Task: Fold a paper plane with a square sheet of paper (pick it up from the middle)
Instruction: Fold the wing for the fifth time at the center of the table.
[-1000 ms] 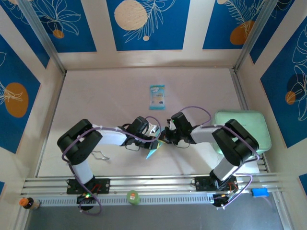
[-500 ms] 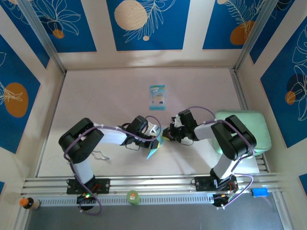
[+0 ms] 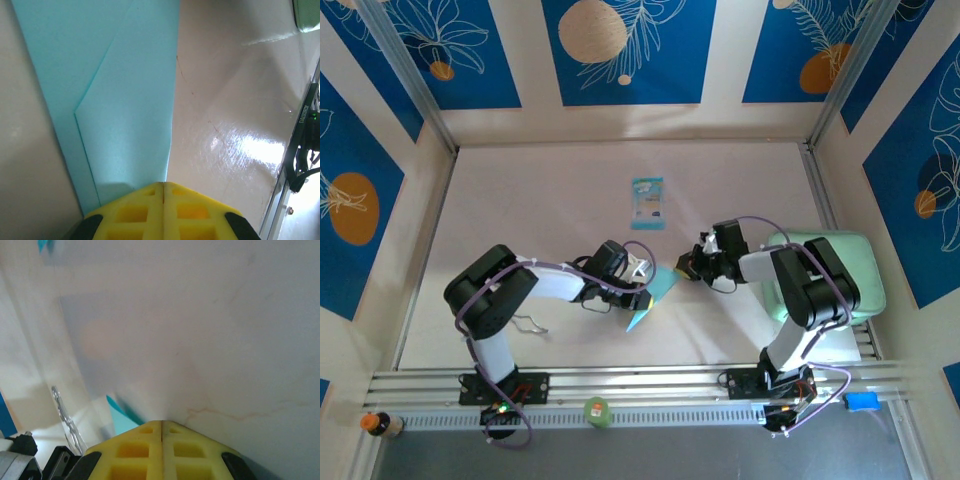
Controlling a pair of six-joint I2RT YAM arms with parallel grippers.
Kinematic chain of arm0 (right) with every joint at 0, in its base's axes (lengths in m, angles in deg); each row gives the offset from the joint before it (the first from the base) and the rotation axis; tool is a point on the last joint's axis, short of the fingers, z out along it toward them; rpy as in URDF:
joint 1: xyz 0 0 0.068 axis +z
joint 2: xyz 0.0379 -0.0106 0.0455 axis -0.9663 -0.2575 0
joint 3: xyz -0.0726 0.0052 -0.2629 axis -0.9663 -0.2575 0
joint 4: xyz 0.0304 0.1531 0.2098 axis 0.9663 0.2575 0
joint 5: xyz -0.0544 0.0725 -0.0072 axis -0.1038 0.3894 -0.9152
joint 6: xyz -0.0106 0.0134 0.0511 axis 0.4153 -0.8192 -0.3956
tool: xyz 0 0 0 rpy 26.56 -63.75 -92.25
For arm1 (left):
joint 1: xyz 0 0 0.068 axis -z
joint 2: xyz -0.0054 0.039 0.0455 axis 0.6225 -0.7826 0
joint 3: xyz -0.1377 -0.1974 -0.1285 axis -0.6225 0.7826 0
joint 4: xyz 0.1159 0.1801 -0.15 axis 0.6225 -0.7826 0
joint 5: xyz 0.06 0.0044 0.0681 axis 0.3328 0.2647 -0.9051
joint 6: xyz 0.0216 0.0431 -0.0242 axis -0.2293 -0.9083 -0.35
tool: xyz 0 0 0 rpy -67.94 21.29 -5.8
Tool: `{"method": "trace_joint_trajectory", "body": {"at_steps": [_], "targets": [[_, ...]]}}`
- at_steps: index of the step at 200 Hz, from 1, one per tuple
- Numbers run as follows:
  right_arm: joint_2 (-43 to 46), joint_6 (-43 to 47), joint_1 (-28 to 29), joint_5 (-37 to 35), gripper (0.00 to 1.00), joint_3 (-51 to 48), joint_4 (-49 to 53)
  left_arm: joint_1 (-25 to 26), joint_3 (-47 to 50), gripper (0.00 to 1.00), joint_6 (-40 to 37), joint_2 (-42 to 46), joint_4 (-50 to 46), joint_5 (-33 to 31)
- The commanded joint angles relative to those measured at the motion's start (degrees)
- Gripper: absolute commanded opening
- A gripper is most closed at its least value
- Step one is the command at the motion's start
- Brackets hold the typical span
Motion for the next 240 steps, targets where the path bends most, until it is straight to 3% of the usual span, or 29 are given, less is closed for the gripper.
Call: {"method": "trace_joint_trajectory", "body": {"at_steps": [1, 45, 106, 140, 190, 240], "targets": [[5.3, 2.0, -0.3, -0.5, 0.03, 1.3, 3.4, -0.2, 2.6, 0.0, -0.2, -3.8, -8.6, -3.3], [11.6, 1.9, 6.7, -2.7, 0.04, 1.4, 7.2, -0.2, 3.0, 0.0, -0.1, -3.3, -7.9, -3.3], [5.1, -3.7, 15.9, -3.7, 0.0, -1.6, -0.5, -0.2, 3.6, 0.0, 0.1, -2.5, -6.7, -3.2], [1.1, -4.1, 16.9, -6.1, 0.0, -1.9, 1.3, -0.3, 3.4, 0.0, 1.0, -0.2, -6.9, -2.9], [0.1, -3.5, 14.4, -5.0, 0.0, -4.2, -1.0, -0.2, 4.1, 0.12, 1.9, 10.8, -9.1, -1.1], [0.2, -3.5, 14.4, -4.9, 0.0, -4.3, -1.2, -0.2, 5.2, 0.13, 2.2, 10.6, -6.7, 3.4]]}}
